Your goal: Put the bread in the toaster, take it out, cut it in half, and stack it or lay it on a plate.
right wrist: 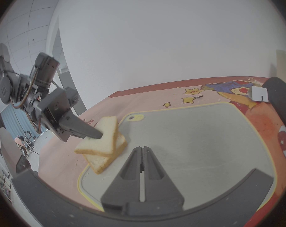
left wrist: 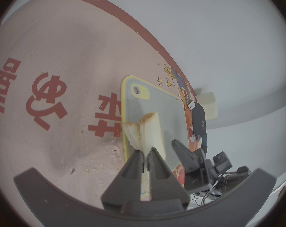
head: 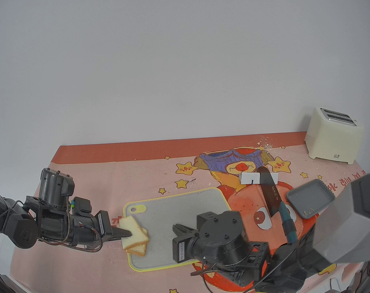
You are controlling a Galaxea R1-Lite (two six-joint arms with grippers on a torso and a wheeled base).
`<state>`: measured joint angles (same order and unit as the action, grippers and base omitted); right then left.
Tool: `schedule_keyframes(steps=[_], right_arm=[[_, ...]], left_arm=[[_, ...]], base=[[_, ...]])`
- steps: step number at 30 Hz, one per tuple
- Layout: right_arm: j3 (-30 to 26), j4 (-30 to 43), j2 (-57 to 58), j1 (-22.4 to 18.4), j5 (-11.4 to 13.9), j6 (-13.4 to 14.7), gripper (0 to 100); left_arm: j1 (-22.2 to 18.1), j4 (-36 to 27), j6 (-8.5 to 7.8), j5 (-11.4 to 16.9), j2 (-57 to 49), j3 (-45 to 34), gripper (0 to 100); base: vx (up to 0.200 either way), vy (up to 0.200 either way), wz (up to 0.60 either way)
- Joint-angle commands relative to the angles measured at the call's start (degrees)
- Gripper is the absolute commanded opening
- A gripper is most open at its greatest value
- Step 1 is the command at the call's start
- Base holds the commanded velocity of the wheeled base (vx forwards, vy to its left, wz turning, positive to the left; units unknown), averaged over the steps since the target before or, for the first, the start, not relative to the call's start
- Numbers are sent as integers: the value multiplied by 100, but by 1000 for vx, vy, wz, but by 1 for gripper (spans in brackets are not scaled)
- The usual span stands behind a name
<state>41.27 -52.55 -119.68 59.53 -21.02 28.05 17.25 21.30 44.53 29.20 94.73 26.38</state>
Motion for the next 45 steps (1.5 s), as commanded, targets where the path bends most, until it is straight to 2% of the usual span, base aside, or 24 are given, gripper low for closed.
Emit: schedule_keyframes(steps=[1,6,7,9,13,16,18,20,22,24,28,31,45], right_arm=[[-277,-18,647,-266,89,16,0],[-303,-18,1069,-503,159,34,0],[-268,-9,1306,-697,238,25,0],[-242,0,1456,-829,300,25,0],[-294,-9,1702,-1092,309,34,0],[-409,-18,1922,-1347,326,60,0],[-479,-18,2150,-1637,476,183,0],[-514,-9,2379,-1848,713,394,0],[-532,8,2590,-2015,950,728,0],[-593,52,2730,-2059,1073,965,0],[-708,35,2713,-2077,1214,965,0],[-672,17,2704,-2200,1223,965,0],[-690,35,2713,-2244,1223,965,0]], left_arm=[[-20,15,20,7,-148,-54,0],[-11,6,38,25,-702,-160,0],[6,-29,100,51,-1194,-168,0],[6,-29,275,60,-1510,-107,0],[15,-38,530,95,-2134,104,0],[33,-38,530,271,-2468,157,0],[15,-38,557,534,-2600,192,0],[6,-47,565,605,-2618,254,0],[-11,-47,565,596,-2591,315,0],[-37,-47,557,587,-2583,350,0],[-37,-38,539,587,-2565,368,0],[-20,-38,539,614,-2583,385,0],[6,-55,521,640,-2574,341,0]], base=[[0,0,0],[0,0,0],[0,0,0],[0,0,0],[0,0,0],[0,0,0],[0,0,0],[0,0,0],[0,0,0],[0,0,0],[0,-50,0],[0,-200,0],[0,-200,0]])
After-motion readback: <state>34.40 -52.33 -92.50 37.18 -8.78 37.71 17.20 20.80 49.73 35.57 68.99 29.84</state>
